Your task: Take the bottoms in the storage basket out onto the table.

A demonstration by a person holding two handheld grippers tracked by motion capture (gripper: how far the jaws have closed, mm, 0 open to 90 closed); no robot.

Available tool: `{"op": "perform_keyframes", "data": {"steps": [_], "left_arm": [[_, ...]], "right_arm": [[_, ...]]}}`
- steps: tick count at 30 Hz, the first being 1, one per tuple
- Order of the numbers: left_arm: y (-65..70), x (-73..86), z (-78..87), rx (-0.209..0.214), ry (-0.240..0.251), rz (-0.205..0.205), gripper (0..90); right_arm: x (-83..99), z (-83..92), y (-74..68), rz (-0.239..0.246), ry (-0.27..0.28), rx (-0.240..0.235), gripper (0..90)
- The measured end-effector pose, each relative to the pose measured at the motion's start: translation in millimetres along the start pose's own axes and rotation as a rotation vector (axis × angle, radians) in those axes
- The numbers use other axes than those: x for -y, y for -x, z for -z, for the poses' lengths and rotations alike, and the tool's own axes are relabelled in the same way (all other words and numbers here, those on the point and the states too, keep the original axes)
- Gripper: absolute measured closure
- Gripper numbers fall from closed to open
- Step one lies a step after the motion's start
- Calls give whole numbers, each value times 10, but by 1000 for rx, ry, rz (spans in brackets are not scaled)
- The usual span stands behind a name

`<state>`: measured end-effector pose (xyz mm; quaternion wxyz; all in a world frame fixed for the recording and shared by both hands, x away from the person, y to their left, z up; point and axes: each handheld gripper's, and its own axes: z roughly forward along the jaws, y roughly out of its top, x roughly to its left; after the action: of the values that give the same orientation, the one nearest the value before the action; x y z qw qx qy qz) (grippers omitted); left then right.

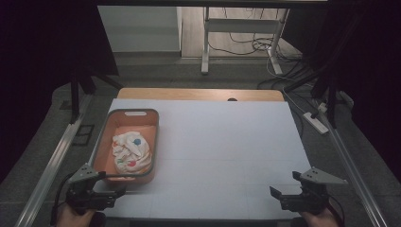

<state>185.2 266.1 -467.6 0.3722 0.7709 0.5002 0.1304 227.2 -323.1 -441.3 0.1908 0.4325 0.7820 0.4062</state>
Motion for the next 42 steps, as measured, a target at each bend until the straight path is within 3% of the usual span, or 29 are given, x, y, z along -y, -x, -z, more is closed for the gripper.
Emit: {"op": "perform_keyframes", "data": {"steps": [6, 20, 27, 38, 42], "left_arm": [[23, -7, -13, -5, -15, -23, 44], [30, -17, -30, 0, -36, -34, 41], [-6, -17, -13, 55, -20, -26, 38], [7, -60, 16, 71, 15, -59, 18], [-5, -71, 7, 100, 16, -58, 19]], "right_arm": [[5, -6, 59, -47, -4, -12, 1], [-6, -56, 71, -45, -55, -58, 1], [-7, -61, 40, -11, -62, -61, 1], [-9, -68, 46, -17, -67, -69, 3], [-10, -71, 42, -14, -71, -72, 3]]}}
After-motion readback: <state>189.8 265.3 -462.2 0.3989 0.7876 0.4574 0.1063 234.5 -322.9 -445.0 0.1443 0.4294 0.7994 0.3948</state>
